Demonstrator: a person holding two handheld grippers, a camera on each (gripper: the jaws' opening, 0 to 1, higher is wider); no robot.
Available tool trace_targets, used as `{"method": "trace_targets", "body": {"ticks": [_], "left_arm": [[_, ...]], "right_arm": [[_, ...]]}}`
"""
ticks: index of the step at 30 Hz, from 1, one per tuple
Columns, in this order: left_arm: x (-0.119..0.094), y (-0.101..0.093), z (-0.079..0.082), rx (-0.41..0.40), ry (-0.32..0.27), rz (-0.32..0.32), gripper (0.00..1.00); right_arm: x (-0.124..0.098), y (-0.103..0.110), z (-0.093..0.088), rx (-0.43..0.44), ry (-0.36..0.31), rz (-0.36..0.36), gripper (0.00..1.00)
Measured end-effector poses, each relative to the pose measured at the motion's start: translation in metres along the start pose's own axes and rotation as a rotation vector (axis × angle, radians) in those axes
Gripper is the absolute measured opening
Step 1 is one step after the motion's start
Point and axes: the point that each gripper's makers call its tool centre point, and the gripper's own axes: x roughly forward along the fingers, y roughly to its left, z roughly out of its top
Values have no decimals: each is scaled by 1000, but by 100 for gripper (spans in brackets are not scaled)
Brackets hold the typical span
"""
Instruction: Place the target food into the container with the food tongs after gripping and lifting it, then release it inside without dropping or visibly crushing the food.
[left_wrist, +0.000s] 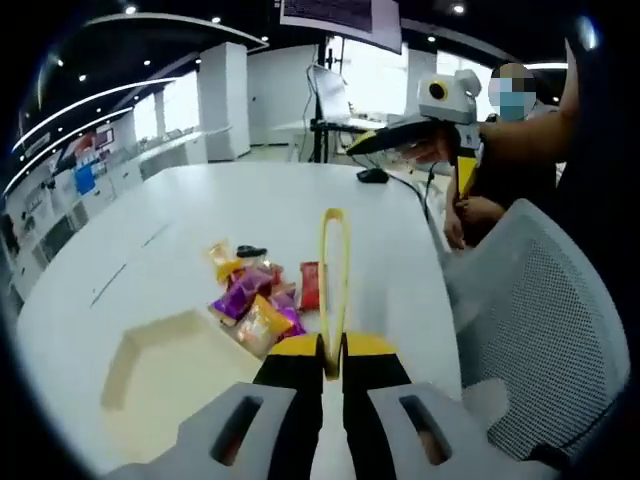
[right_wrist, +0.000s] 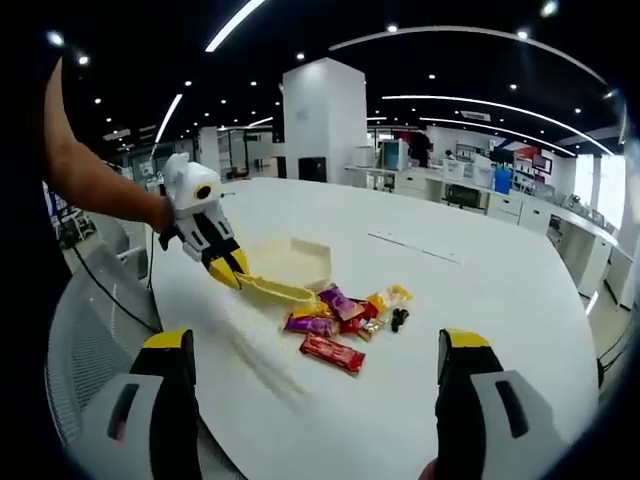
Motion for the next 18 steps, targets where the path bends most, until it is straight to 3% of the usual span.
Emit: {"method": "trace_targets", "body": {"ticks": [3, 6, 10, 14, 18], "left_arm": [[-12, -5, 19, 30, -22, -38, 0], [-24, -5, 38, 41, -45, -64, 1], [-45, -9, 68, 37, -118, -88, 1], [-61, -17, 88, 51, -162, -96, 1], [-75, -30, 108, 39, -215, -150, 1]], "right_arm": [[3, 5, 11, -24, 8, 20, 95], [3, 13, 36, -30, -54, 52, 94], [10, 28, 58, -21, -95, 103, 89], [21, 52, 82, -95, -112, 209, 83], [24, 72, 116, -71, -178, 318, 68]]}}
